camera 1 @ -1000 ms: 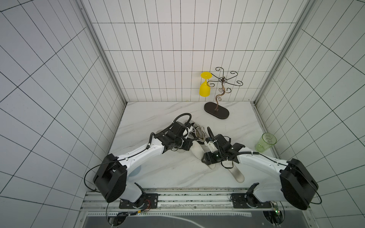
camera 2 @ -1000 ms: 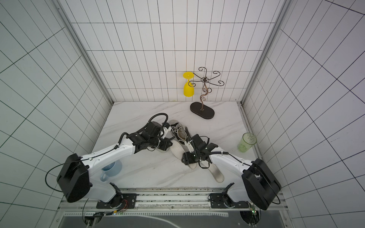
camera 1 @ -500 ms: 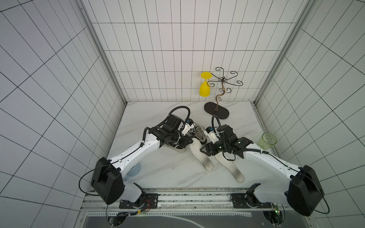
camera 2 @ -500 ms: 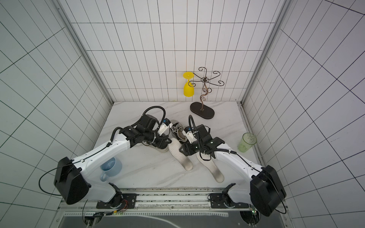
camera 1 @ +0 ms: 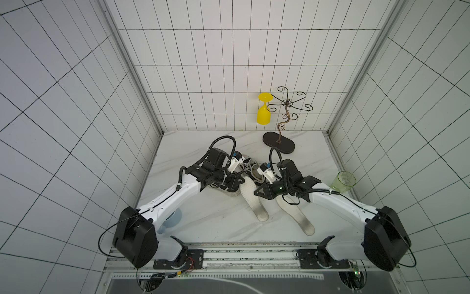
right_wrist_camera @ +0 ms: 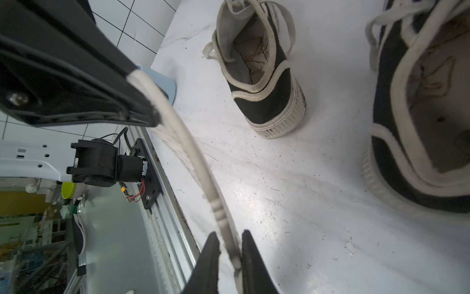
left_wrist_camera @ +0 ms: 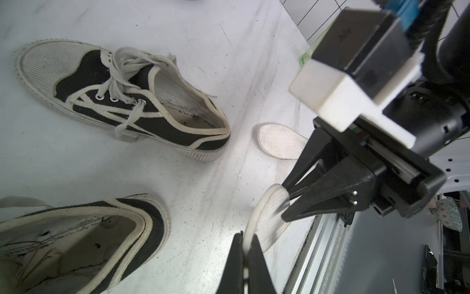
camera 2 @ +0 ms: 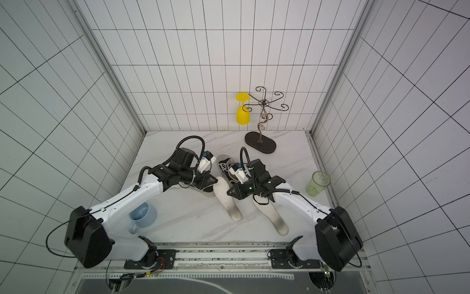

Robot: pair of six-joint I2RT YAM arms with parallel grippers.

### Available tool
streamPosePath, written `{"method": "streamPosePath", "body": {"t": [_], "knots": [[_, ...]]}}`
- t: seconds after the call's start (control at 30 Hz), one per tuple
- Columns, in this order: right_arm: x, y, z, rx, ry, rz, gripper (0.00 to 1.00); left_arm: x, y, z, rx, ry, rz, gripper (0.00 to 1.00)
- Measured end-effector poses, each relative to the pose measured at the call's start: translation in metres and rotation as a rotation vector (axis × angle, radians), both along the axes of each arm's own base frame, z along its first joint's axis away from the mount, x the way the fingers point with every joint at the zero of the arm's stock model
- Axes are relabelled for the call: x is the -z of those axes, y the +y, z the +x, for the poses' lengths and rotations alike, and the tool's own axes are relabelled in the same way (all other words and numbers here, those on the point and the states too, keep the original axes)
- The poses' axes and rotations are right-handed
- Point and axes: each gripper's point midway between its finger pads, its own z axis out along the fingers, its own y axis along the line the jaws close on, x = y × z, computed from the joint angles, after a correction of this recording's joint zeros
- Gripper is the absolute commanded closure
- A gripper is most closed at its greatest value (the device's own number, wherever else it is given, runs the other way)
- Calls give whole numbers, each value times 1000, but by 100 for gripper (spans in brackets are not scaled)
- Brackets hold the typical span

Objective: Insert the insole into the shoe
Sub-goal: Pick up the insole from the center of the board.

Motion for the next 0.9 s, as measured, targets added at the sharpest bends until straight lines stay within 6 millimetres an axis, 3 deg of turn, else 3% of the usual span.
{"method": "streamPosePath", "body": {"t": [0.03,0.17,0.27,0.37,0.47,0.7,0.9], "knots": [[-1,1,-1,-5,1,7,68,-2,-1,0,4,-1,-11,100],[-4,4,-1,-14,2,28,85,-9,-4,0,13,-14,-39,100],[-5,5,0,-14,1,35,92,-10,-2,2,2,-15,-41,99],[-6,6,2,-11,-3,40,93,-9,0,5,-16,-16,-34,53],[-8,4,5,-2,-5,50,93,-5,3,7,-43,-3,-24,39],[-13,6,9,-6,-10,82,93,27,17,-13,-77,80,1,37],[-7,11,4,-47,31,99,92,27,13,-14,-91,99,-46,40]]}}
